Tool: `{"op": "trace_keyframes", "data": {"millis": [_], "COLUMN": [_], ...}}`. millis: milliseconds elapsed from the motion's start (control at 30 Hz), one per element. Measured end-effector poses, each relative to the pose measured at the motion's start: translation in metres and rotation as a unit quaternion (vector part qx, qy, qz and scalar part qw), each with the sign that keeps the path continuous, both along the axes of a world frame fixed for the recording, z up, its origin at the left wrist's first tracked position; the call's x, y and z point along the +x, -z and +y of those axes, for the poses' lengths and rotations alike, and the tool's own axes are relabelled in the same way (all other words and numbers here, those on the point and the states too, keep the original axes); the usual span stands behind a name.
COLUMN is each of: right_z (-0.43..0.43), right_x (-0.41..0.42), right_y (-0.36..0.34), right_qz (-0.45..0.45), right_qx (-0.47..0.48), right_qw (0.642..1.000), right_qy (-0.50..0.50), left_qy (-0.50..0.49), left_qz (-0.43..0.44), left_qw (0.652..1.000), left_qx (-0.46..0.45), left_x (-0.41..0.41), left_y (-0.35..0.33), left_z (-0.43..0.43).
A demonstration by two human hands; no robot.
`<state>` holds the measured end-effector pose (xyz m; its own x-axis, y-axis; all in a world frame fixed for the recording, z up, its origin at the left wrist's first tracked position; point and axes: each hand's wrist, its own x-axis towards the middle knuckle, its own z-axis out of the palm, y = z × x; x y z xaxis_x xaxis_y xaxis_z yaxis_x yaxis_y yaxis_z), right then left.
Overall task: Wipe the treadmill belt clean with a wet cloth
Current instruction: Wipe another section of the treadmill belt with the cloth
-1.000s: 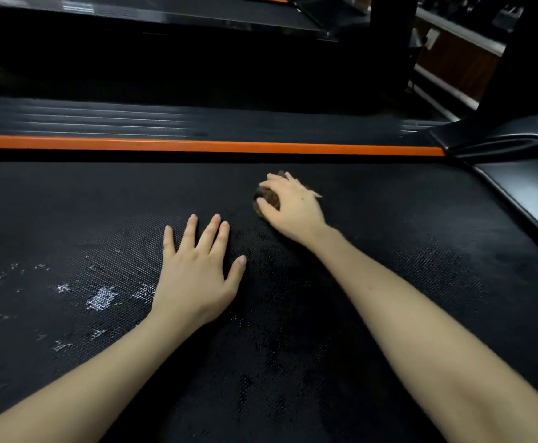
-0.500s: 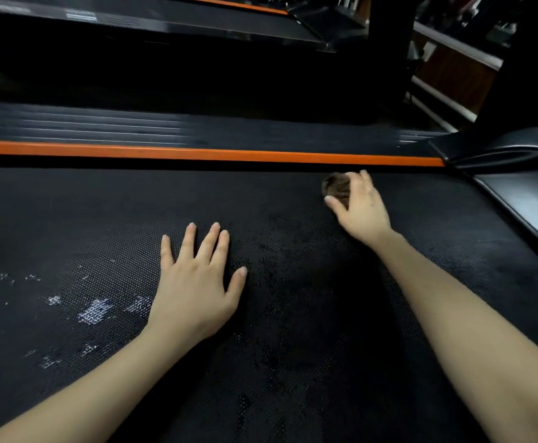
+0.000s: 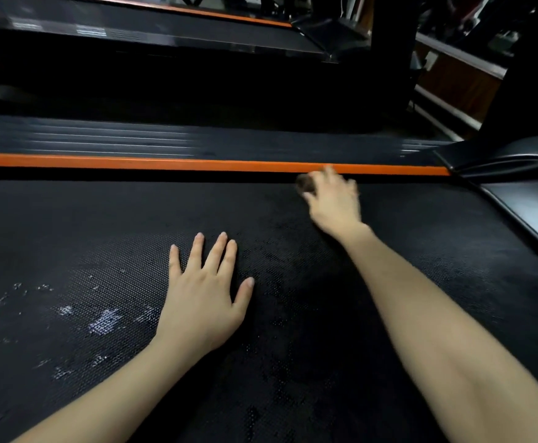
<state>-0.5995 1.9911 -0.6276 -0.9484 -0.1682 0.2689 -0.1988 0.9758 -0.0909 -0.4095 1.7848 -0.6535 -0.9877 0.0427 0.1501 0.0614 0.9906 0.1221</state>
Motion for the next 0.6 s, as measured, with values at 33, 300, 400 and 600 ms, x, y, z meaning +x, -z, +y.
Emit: {"op": "trace_keyframes", "data": {"millis": [33, 300, 400, 600], "right_z": [0.020, -0.001, -0.033, -0.057], "right_x": [-0.004, -0.005, 0.008, 0.049], "right_y": [-0.002, -0.003, -0.001, 0.002], "right_qz": [-0.008, -0.035, -0.006, -0.043], "right_qx": [-0.019, -0.122, -0.088, -0.073], "right_qw": [0.999, 0.988, 0.994, 0.974], "right_qy": [0.032, 0.085, 0.059, -0.208], "left_qy": [-0.002, -0.004, -0.006, -0.006], "left_qz": [0.000, -0.004, -0.008, -0.017], "left_qw": [1.000, 1.000, 1.000, 1.000], "left_qx": [-0.001, 0.000, 0.001, 0.007], "left_x": [0.000, 0.000, -0.002, 0.000], "left_y": [0.000, -0.002, -0.002, -0.004], "left_z": [0.001, 0.003, 0.004, 0.002]}}
